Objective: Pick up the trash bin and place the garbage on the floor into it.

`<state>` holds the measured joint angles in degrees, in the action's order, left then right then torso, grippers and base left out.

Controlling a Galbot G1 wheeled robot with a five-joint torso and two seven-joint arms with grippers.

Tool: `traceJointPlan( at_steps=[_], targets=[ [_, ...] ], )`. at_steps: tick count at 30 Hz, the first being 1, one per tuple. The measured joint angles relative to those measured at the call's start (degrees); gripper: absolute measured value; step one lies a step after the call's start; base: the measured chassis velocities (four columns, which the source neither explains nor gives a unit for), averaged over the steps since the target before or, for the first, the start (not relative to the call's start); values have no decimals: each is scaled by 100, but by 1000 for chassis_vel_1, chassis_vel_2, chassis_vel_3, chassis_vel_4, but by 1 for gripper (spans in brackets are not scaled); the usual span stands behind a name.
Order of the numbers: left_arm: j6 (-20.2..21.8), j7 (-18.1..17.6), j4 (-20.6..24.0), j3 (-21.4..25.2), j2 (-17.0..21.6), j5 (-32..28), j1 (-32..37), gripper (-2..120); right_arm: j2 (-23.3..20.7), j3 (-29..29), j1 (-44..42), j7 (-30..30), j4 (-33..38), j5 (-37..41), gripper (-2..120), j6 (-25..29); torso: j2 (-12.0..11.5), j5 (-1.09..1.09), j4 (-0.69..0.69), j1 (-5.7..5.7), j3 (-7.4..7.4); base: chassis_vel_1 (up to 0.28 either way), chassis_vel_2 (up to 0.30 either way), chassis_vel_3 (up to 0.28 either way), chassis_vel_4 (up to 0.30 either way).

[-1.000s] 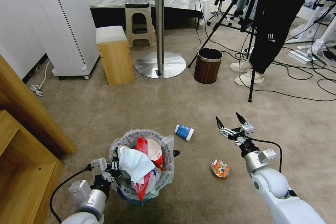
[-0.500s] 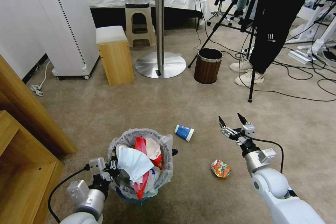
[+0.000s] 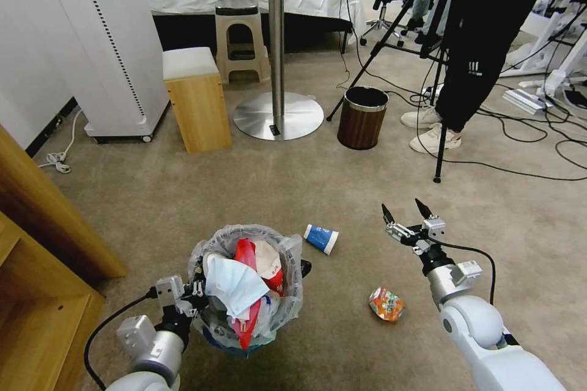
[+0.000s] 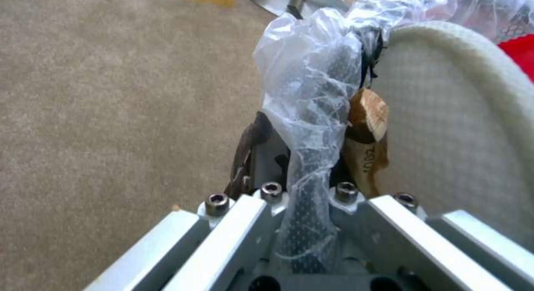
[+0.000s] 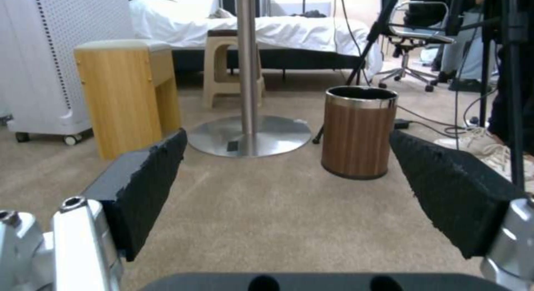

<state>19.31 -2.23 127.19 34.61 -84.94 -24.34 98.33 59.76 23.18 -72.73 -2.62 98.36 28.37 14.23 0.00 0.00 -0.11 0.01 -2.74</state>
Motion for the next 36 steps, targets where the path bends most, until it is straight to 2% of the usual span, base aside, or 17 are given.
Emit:
traceJointPlan(
  at_steps=[10,20,26,28,29,31,36],
  targets=[
    [-26,-2,25,2,-7,5,22,1,14,-11,-6,-27,11,-3,93,42,0,0,0,0,0,-34,38,32,-39],
    [-37,-6,36,23,-6,9,19,1,-60,-7,-61,103,16,-28,100,106,0,0,0,0,0,-20,20,27,-18],
    [-38,-11,21,53,6,-15,-5,1,-418,122,-401,335,111,-87,100,-644,0,0,-1,0,0,0,0,0,0],
    [-38,-11,5,53,6,-16,-16,1,-445,156,-453,320,137,-107,100,-748,0,1,-1,0,0,0,0,0,0],
    [-37,-14,-29,53,4,-16,-40,1,-494,226,-564,305,226,-151,100,-1037,0,0,-1,0,0,0,0,0,0],
    [-39,-15,-67,47,0,-17,-63,1,-567,278,-735,204,330,-197,100,-1269,0,0,-1,0,0,0,0,0,0],
    [-41,-17,-120,45,-5,-18,-89,1,-679,349,-937,17,451,-364,100,-1628,0,0,-1,0,0,0,0,0,0]
  ],
)
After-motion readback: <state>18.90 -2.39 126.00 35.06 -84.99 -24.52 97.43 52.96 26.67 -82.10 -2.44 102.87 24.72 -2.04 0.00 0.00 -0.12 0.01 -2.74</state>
